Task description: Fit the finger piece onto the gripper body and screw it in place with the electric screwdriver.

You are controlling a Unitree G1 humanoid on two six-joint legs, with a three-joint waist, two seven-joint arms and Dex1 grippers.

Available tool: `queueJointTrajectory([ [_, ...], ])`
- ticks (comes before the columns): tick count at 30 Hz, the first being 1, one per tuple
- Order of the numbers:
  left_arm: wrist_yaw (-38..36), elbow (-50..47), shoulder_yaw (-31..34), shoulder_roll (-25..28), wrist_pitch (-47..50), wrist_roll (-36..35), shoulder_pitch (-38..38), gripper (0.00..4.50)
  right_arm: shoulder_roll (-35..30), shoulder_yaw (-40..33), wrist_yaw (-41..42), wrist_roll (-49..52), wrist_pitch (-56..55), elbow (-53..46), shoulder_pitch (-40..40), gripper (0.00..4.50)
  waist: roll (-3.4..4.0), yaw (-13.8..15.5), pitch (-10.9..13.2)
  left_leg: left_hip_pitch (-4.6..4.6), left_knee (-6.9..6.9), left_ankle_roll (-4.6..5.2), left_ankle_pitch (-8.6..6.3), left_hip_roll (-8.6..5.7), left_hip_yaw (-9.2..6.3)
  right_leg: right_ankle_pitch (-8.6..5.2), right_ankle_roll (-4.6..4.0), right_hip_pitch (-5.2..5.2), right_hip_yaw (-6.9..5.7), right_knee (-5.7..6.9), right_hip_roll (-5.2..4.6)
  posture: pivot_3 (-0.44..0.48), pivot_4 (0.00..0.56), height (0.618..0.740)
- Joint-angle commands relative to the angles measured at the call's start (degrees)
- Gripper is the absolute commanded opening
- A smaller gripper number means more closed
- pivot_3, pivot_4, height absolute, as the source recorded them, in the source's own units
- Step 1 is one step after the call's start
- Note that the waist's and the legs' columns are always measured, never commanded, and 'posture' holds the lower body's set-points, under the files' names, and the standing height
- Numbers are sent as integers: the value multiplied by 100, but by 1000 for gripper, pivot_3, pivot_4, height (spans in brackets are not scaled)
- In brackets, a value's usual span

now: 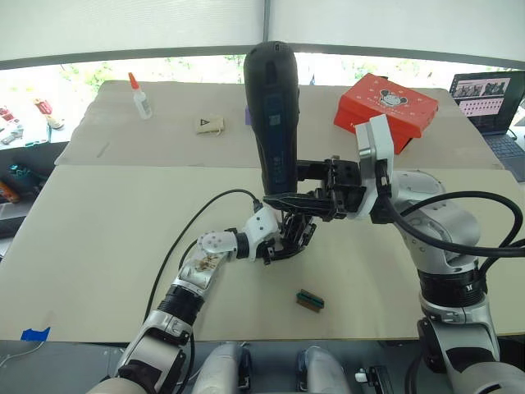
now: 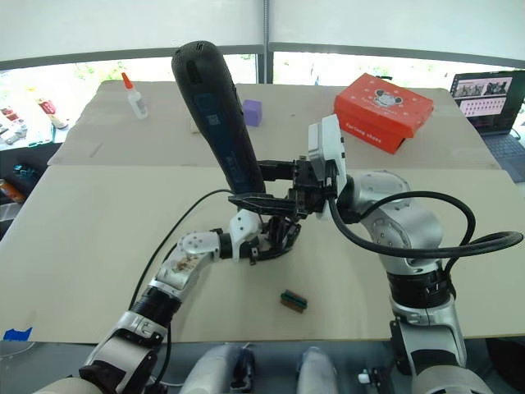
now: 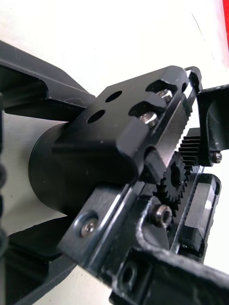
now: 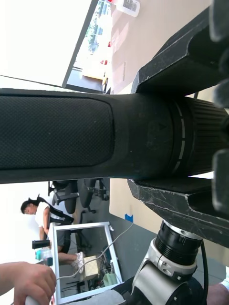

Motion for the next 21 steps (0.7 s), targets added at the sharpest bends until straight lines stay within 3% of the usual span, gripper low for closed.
queueJointTrajectory([
  [1, -23, -260, 67, -4, -12, -125, 31, 2334, 56, -76, 21, 96, -219, -121, -61, 1939, 0, 0, 0, 0, 0, 0, 0, 0, 0, 0, 0, 0, 0, 0, 0, 0, 150, 740],
  [21, -20, -266, 74, -1, -17, -135, 30, 2334, 45, -21, 118, -13, -299, -36, -26, 1939, 0, 0, 0, 0, 0, 0, 0, 0, 0, 0, 0, 0, 0, 0, 0, 0, 150, 740],
])
